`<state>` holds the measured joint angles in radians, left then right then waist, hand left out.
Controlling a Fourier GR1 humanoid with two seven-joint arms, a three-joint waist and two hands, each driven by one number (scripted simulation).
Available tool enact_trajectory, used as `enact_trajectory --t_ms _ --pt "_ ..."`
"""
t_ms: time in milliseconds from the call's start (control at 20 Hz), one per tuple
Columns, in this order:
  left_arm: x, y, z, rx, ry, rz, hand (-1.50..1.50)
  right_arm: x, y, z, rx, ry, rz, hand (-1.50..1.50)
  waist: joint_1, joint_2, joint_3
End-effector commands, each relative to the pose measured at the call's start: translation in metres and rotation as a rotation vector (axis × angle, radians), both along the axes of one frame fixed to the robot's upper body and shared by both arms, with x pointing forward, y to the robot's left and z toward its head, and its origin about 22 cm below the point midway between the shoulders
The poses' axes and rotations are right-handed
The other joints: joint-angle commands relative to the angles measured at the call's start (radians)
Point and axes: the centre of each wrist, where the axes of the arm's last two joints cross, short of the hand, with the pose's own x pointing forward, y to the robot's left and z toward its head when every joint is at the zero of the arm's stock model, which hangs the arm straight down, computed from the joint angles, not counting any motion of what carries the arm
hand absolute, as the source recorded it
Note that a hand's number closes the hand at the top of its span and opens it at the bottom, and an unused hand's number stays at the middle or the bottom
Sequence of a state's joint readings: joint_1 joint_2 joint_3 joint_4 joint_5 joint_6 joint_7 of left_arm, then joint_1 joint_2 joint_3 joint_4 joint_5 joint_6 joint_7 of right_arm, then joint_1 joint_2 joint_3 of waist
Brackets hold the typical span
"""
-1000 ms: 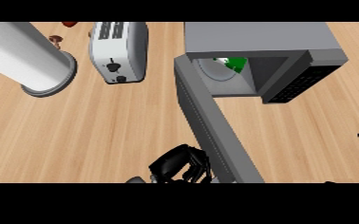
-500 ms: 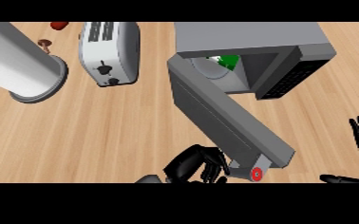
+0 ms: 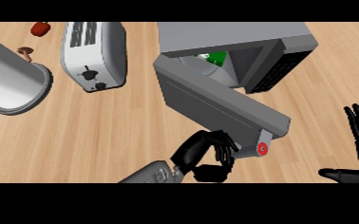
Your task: Pick up the milk, place it into the microwave and close the microwave
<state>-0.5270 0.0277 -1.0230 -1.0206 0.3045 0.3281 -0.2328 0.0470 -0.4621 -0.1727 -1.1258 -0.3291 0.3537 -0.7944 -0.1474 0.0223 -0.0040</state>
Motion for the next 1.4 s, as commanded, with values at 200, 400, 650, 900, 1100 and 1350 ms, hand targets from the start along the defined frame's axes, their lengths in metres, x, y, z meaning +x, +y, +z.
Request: enact_trajectory --t_ms 200,400,650,900,1100,1350 --pt "0.031 -0.029 0.05 -0.115 -0.151 0.046 1.5 0.019 0.014 0.017 0.016 -0.041 0.154 -1.5 -0.073 0.01 -0.003" --pt "0.047 -0.032 0.061 -0.122 -0.177 0.081 1.5 0.026 0.011 0.031 -0.008 -0.056 0.19 -1.5 -0.104 0.021 0.0" --pt "0.067 -0.038 0.083 -0.12 -0.202 0.116 1.5 0.042 0.012 0.048 -0.004 -0.103 0.185 -1.5 -0.146 0.034 0.003" --pt "0.086 -0.041 0.1 -0.122 -0.226 0.169 1.5 0.055 0.015 0.066 0.007 -0.125 0.249 -1.5 -0.172 0.043 0.003" --pt "0.097 -0.044 0.114 -0.116 -0.234 0.196 1.5 0.065 0.02 0.078 0.015 -0.154 0.312 -1.5 -0.199 0.053 0.006" --pt "0.107 -0.046 0.125 -0.115 -0.249 0.233 1.5 0.075 0.02 0.092 0.01 -0.163 0.343 -1.5 -0.22 0.066 0.008"
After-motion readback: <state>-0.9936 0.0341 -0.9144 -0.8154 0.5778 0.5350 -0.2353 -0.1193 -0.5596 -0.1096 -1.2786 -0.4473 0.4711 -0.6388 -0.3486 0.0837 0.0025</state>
